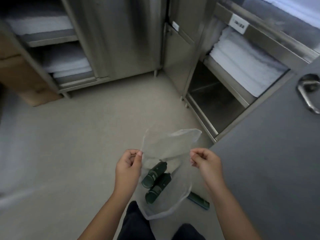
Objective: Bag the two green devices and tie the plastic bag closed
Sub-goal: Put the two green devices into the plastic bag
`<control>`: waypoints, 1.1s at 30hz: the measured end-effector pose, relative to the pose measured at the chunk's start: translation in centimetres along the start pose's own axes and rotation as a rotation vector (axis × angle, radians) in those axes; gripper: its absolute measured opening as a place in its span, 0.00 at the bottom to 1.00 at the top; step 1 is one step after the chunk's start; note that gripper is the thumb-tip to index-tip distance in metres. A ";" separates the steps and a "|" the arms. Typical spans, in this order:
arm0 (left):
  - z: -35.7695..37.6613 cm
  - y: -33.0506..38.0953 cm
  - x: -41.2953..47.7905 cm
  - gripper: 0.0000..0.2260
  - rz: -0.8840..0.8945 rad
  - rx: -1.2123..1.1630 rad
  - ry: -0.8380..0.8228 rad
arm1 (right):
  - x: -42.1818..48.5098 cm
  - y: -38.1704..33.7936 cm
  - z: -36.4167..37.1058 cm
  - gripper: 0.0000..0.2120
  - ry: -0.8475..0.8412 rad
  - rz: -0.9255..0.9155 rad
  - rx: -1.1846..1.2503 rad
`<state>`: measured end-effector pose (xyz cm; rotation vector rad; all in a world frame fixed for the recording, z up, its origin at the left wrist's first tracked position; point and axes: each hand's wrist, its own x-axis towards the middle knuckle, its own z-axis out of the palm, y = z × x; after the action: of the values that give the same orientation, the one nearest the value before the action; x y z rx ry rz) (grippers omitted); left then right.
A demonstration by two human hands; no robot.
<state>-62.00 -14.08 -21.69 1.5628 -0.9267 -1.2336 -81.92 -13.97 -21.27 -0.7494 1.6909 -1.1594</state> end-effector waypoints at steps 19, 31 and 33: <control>-1.9 -6.1 -21.1 0.07 -0.006 -0.225 0.519 | -10.6 3.1 -4.8 0.09 -0.459 -0.047 -0.122; -7.9 -11.3 -26.6 0.07 -0.123 -0.243 0.460 | -18.7 10.3 -2.8 0.11 -0.387 0.017 -0.145; -8.2 -11.7 -26.7 0.07 -0.129 -0.238 0.465 | -19.2 11.3 -2.6 0.11 -0.391 0.023 -0.146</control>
<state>-59.52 15.97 -24.40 1.6355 -0.3728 -0.9628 -76.65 7.55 -24.81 -0.9754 1.4578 -0.8145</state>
